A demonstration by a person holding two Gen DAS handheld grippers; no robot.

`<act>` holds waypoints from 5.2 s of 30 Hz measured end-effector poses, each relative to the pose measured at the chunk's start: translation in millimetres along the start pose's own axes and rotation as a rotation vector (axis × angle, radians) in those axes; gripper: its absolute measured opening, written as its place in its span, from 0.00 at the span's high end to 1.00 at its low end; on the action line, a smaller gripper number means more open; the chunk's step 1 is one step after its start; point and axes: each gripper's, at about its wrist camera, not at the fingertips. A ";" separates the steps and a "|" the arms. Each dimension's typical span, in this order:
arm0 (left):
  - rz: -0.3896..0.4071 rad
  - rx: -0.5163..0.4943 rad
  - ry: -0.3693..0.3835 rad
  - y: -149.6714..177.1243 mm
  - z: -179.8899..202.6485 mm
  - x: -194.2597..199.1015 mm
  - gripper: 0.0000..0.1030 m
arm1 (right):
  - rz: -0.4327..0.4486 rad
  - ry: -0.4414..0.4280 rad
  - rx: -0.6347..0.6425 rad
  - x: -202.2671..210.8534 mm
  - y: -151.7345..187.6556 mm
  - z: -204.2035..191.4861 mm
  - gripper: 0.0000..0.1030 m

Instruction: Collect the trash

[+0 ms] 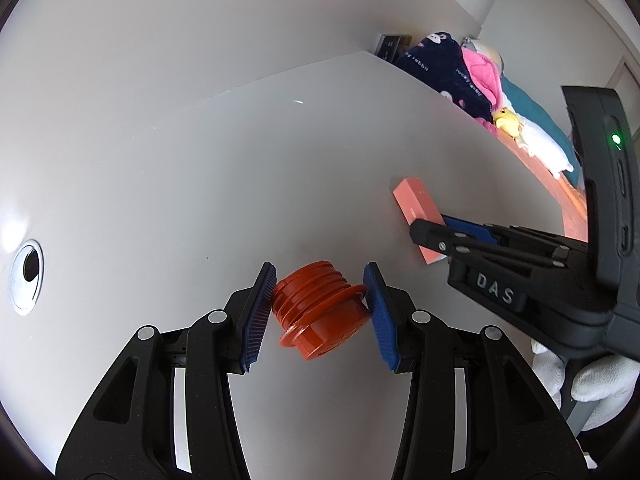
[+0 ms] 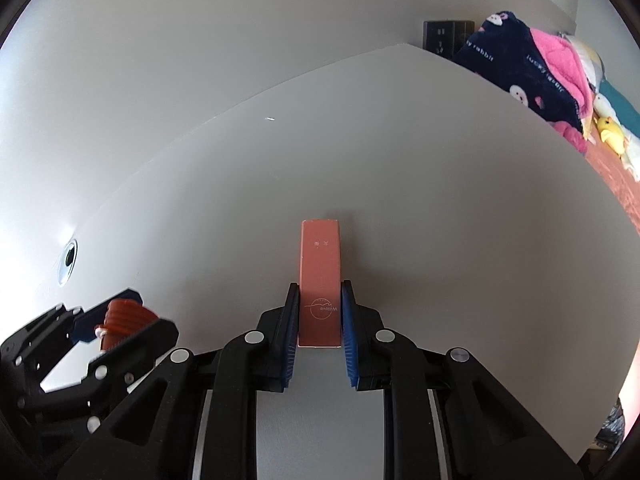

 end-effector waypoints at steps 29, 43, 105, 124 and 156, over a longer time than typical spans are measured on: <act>0.048 -0.195 0.091 -14.8 100.7 37.1 0.57 | 0.108 0.003 -0.113 113.8 40.7 63.4 0.80; 0.040 -0.339 0.194 -9.3 180.7 39.7 0.57 | 0.147 0.061 -0.184 163.3 83.2 108.9 0.80; -0.008 -0.686 0.432 41.0 368.4 61.3 0.06 | 0.397 0.344 -0.569 329.5 236.8 247.0 0.30; -0.003 -0.697 0.427 42.6 361.9 61.8 0.06 | 0.387 0.329 -0.561 324.4 232.3 243.9 0.30; 0.019 -0.698 0.437 39.5 366.0 60.2 0.06 | 0.378 0.328 -0.559 321.7 230.3 242.2 0.30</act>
Point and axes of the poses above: each gripper's, at about its wrist camera, not at the fingertips, and x roughly against the way its jaws point, z to its right, y to its underside, and after that the axes turned 3 degrees about -x, right-handed
